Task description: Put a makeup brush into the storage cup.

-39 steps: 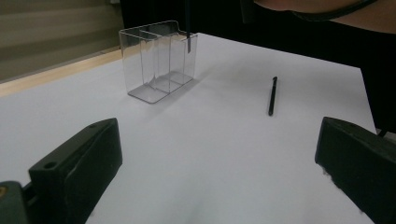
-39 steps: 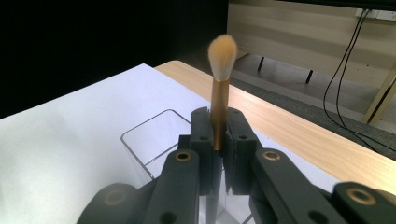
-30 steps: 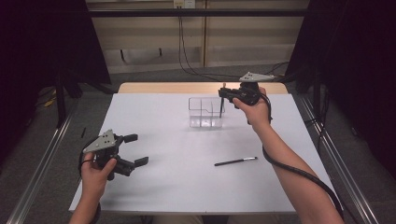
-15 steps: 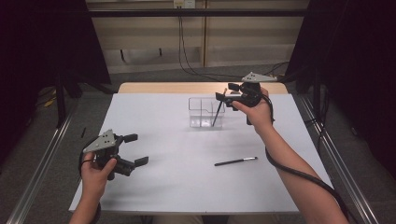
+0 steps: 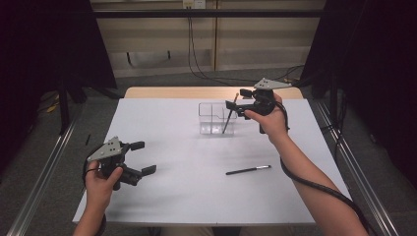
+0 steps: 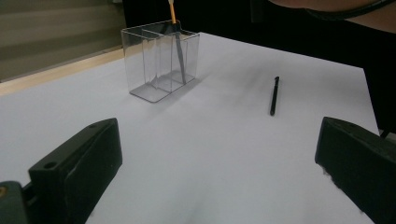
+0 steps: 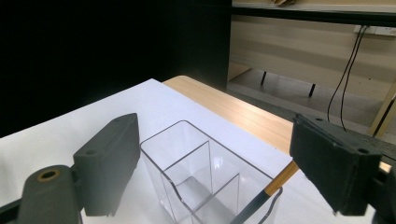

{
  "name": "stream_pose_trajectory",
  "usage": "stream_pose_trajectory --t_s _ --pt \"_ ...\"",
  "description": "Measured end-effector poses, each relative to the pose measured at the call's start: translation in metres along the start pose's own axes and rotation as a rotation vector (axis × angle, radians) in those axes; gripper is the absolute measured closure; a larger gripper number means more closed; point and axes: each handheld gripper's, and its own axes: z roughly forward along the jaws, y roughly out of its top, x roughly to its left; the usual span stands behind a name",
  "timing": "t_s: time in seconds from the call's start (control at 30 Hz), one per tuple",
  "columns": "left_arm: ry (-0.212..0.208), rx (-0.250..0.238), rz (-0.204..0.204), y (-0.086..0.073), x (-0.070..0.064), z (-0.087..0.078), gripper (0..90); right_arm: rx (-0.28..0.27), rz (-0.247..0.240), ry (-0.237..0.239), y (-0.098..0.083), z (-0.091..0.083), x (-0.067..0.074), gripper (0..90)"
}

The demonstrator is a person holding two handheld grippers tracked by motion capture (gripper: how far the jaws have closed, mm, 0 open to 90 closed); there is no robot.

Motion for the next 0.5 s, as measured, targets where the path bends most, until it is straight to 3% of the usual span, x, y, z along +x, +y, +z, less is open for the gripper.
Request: stream_pose_trajectory --t_s 0.5 --pt "0.005 -0.003 0.001 0.001 0.0 -0.001 0.7 0.014 -0.032 0.016 -0.005 -0.011 0.002 12.8"
